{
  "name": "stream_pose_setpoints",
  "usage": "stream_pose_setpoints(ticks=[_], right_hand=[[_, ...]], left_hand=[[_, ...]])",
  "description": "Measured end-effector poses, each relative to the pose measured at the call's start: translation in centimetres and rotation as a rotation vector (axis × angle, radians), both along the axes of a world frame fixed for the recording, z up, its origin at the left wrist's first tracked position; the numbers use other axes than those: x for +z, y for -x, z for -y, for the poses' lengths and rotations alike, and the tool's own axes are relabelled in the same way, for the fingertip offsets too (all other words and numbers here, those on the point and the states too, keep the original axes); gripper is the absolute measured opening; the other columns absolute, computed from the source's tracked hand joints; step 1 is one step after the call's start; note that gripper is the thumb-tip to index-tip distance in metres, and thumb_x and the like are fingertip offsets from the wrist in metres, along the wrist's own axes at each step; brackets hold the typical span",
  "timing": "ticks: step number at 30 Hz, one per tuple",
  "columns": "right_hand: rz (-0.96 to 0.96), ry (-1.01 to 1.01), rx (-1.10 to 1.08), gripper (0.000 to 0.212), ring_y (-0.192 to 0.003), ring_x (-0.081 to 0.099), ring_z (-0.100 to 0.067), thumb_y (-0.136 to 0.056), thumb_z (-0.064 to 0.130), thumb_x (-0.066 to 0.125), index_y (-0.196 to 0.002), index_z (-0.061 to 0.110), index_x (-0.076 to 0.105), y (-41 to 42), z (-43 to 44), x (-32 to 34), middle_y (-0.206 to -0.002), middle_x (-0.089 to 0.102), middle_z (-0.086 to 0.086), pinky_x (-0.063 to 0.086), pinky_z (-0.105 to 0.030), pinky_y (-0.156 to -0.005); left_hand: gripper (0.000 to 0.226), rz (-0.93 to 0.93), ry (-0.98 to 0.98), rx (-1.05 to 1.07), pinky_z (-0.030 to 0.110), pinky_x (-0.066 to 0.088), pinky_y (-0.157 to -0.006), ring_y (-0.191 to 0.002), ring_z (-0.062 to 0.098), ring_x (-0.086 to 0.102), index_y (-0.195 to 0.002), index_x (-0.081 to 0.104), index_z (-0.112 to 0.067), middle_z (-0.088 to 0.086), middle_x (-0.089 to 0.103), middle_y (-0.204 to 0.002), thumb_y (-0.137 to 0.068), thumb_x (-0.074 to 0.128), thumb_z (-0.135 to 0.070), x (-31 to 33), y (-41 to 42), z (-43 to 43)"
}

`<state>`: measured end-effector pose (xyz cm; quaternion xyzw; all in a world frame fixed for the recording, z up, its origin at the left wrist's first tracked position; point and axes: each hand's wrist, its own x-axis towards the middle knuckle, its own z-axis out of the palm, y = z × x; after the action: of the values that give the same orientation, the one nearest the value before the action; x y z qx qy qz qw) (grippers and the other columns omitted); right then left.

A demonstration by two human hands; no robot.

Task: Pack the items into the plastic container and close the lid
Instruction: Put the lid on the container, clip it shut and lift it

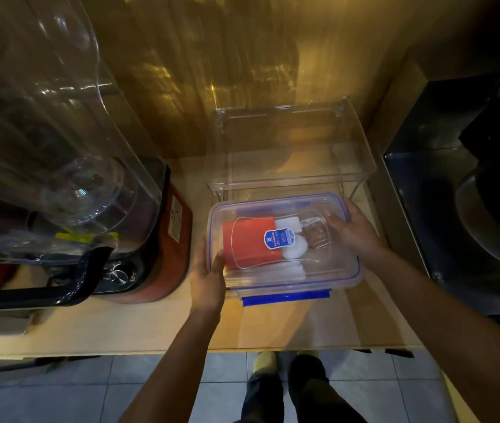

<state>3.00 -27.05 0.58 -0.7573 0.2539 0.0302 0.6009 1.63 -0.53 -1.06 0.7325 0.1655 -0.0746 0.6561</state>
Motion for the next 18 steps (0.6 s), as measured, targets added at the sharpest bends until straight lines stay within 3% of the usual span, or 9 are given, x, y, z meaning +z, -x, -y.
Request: stream_pose_setpoints(ticks=[4, 7, 9, 12, 14, 18], right_hand=[[0.051, 0.043, 0.062, 0.054, -0.09, 0.057, 0.002, -0.09, 0.033, 0.057, -0.139, 0.034, 0.034, 1.0, 0.0, -0.3, -0.118, 0.055, 0.011, 0.043, -0.012, -0.064], [0.069, 0.056, 0.113, 0.055, -0.084, 0.055, 0.012, -0.092, 0.029, 0.054, -0.141, 0.035, 0.031, 1.5, 0.1, -0.3, -0.113, 0.055, 0.011, 0.044, -0.006, -0.059], [0.075, 0.055, 0.125, 0.054, -0.094, 0.058, 0.003, -0.093, 0.029, 0.053, -0.142, 0.035, 0.03, 1.5, 0.1, -0.3, -0.115, 0.055, 0.009, 0.044, -0.012, -0.066], [0.063, 0.162, 0.161, 0.053, -0.119, 0.054, -0.023, -0.093, 0.031, 0.051, -0.142, 0.033, 0.03, 1.4, 0.2, -0.3, -0.135, 0.05, -0.005, 0.051, -0.036, -0.09], [0.027, 0.32, 0.191, 0.058, -0.133, 0.04, -0.025, -0.093, 0.035, 0.05, -0.145, 0.031, 0.025, 1.1, 0.5, -0.4, -0.149, 0.034, -0.007, 0.039, -0.043, -0.107], [0.052, 0.605, 0.294, 0.06, -0.143, 0.022, -0.022, -0.093, 0.042, 0.046, -0.146, 0.025, 0.023, 0.2, 0.6, -0.3, -0.158, 0.019, -0.003, 0.023, -0.049, -0.116]], left_hand=[[0.055, -0.03, -0.083, -0.02, 0.013, 0.046, -0.065, -0.095, 0.0, 0.057, -0.144, 0.029, -0.029, 0.0, 0.053, -0.13, -0.093, 0.048, -0.042, -0.6, 0.4, -0.1], [0.057, 0.01, -0.168, -0.069, 0.024, 0.045, -0.088, -0.116, 0.013, 0.051, -0.146, 0.024, -0.029, 0.003, 0.044, -0.143, -0.094, 0.044, -0.042, -0.8, 0.9, -0.1], [0.056, 0.033, -0.207, -0.09, 0.026, 0.035, -0.096, -0.125, 0.012, 0.041, -0.145, 0.022, -0.03, 0.001, 0.038, -0.148, -0.095, 0.044, -0.039, -0.7, 1.1, -0.1], [0.057, 0.197, -0.458, -0.176, 0.027, 0.028, -0.104, -0.136, 0.016, 0.033, -0.146, 0.021, -0.028, -0.001, 0.033, -0.151, -0.095, 0.046, -0.034, 0.0, 0.9, -0.4], [0.056, 0.354, -0.701, -0.27, 0.032, 0.027, -0.106, -0.14, 0.021, 0.03, -0.145, 0.026, -0.025, 0.005, 0.032, -0.153, -0.095, 0.049, -0.035, 0.5, 0.0, -0.5], [0.057, 0.406, -0.995, -0.466, 0.043, 0.027, -0.111, -0.144, 0.02, 0.021, -0.145, 0.024, -0.028, 0.002, 0.027, -0.155, -0.094, 0.039, -0.049, 1.6, -3.1, 0.8]])
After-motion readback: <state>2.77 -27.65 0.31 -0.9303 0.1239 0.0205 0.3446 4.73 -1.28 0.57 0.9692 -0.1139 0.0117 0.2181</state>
